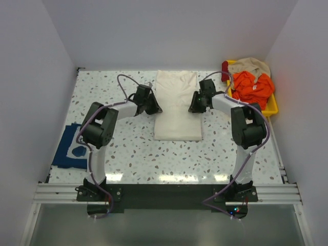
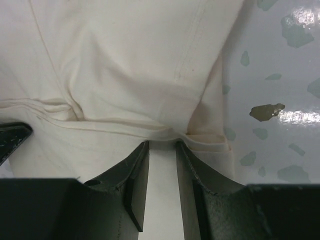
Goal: Fold and stack the t-shirts
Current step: Fold the tshirt
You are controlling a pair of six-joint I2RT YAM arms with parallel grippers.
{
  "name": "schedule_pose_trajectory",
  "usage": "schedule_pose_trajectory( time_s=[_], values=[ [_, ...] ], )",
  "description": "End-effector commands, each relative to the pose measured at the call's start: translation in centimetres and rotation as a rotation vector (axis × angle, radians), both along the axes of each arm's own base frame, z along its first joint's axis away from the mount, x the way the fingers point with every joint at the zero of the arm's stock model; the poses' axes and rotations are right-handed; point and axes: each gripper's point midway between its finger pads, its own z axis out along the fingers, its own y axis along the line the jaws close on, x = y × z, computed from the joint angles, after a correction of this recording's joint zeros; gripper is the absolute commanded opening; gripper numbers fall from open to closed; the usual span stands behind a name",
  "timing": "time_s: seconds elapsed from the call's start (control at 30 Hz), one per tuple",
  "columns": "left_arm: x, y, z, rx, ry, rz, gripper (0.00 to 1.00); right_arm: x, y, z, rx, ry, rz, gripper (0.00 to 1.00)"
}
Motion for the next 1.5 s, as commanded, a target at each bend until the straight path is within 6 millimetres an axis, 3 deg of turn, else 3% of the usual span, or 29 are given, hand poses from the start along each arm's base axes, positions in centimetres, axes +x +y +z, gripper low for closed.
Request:
schedule_pose_trajectory(
  time_s=[0.0, 0.13, 0.23, 0.37, 0.4, 0.47, 0.57, 0.6, 0.63, 0.67, 0.8, 0.83, 0.9, 0.93, 1.03, 1.13, 1.47],
  values=[
    [2.1, 2.4, -0.4, -0.054, -0.029, 0.049, 0.08, 0.9, -1.3, -0.9, -0.048, 0.015, -0.013, 0.32],
    [1.7, 3.3, -1.6, -0.037, -0.004, 0.056, 0.08, 0.7, -1.8, -1.4, -0.039, 0.037, -0.025, 0.32],
    [1.9, 3.2, -0.7, -0.048, -0.019, 0.047, 0.07, 0.9, -1.5, 0.3, -0.012, 0.014, -0.023, 0.33],
    [2.8, 2.7, 2.9, -0.066, -0.082, 0.018, 0.14, 0.9, -1.0, 4.4, 0.024, -0.042, -0.002, 0.34],
    [2.9, 2.7, 4.7, -0.073, -0.115, 0.017, 0.22, 0.6, -0.9, 5.2, 0.03, -0.048, 0.001, 0.34],
    [2.8, 3.3, 7.1, -0.057, -0.157, 0.032, 0.32, -0.8, -0.1, 7.0, 0.071, -0.064, 0.021, 0.35],
    [0.7, 3.9, 6.9, -0.039, -0.133, 0.048, 0.35, -4.1, 1.9, 7.7, 0.101, -0.073, 0.07, 0.35],
    [-0.2, 3.3, 8.1, -0.055, -0.161, 0.034, 0.35, -4.6, 2.6, 7.8, 0.121, -0.082, 0.079, 0.35],
    [-1.4, 3.3, 7.2, -0.05, -0.143, 0.028, 0.35, -6.6, 3.4, 6.3, 0.125, -0.046, 0.105, 0.35],
    [-2.1, 3.1, 7.8, -0.06, -0.151, 0.024, 0.35, -7.3, 3.8, 6.6, 0.144, -0.059, 0.11, 0.35],
    [-5.8, 1.0, 6.4, -0.075, -0.133, -0.04, 0.28, -9.8, 4.9, 4.7, 0.239, -0.024, 0.116, 0.35],
    [-7.2, 1.3, 4.7, -0.064, -0.094, -0.045, 0.27, -10.8, 4.4, 3.4, 0.228, 0.005, 0.113, 0.35],
    [-8.1, 1.5, 3.5, -0.076, -0.076, -0.03, 0.26, -11.9, 4.0, 2.1, 0.21, 0.033, 0.114, 0.35],
    [-9.3, 2.1, 1.9, -0.063, -0.039, -0.028, 0.25, -12.7, 3.1, 0.8, 0.192, 0.062, 0.098, 0.35],
    [-10.8, 3.0, -0.6, -0.033, 0.015, -0.021, 0.23, -14.2, 1.4, -0.8, 0.183, 0.091, 0.067, 0.35],
    [-12.1, 3.9, -1.8, -0.019, 0.039, -0.004, 0.22, -15.3, 0.0, -1.1, 0.18, 0.096, 0.037, 0.34],
    [-12.7, 4.7, -1.9, -0.021, 0.05, 0.001, 0.21, -16.5, -2.7, 0.2, 0.131, 0.059, -0.005, 0.36]
  ],
)
